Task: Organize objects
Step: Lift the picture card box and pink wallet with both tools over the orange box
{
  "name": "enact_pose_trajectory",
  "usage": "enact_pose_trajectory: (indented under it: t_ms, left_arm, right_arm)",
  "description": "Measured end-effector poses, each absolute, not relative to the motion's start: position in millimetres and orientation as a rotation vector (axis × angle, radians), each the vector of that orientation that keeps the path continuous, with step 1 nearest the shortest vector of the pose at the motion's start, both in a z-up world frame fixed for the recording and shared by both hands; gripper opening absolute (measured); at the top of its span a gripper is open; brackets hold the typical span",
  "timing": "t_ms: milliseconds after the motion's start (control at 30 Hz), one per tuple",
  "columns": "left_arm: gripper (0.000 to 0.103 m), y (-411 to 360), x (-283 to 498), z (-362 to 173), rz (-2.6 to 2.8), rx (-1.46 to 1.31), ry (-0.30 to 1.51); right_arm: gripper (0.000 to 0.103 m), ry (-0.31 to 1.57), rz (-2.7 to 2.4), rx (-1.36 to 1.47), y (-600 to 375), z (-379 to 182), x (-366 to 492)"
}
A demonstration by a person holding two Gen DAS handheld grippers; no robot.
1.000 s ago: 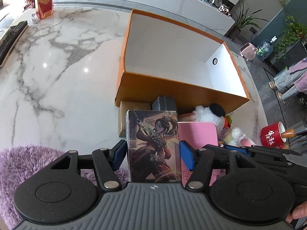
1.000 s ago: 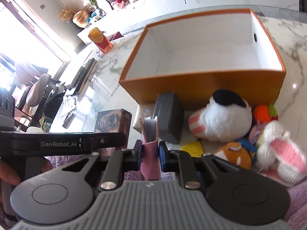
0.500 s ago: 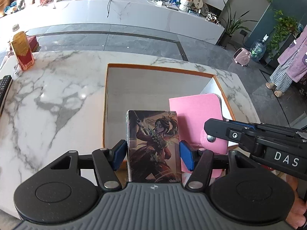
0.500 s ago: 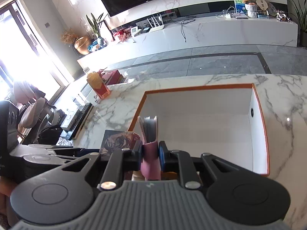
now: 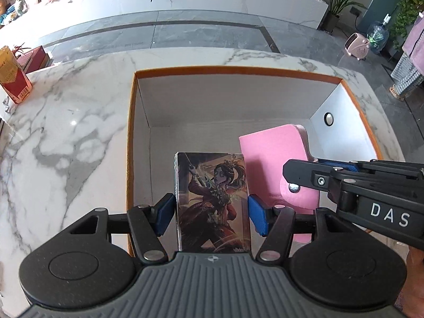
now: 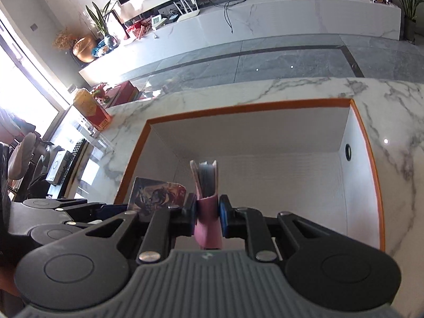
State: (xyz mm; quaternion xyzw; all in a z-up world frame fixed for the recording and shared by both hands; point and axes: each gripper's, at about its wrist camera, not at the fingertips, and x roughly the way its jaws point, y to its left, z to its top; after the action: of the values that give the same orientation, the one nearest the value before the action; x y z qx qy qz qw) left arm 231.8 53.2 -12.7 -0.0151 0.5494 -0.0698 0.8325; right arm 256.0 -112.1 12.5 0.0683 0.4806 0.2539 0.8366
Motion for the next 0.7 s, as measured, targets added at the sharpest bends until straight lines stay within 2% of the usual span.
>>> enact_pose_trajectory:
  t_ms: [333,700]
  left_arm:
    - [0.070,24.2,235.9,-39.9,-0.077,0.161,1.217]
    - [0.071,4.4,233.5,-56.9,-0.018,0.413,1.252]
  right_arm:
    - [0.018,1.151,0.525,0.237,-130.3,-35.2,274.0]
    - [0.018,1.197,0.530,0.242,-122.9,-45.6,275.5]
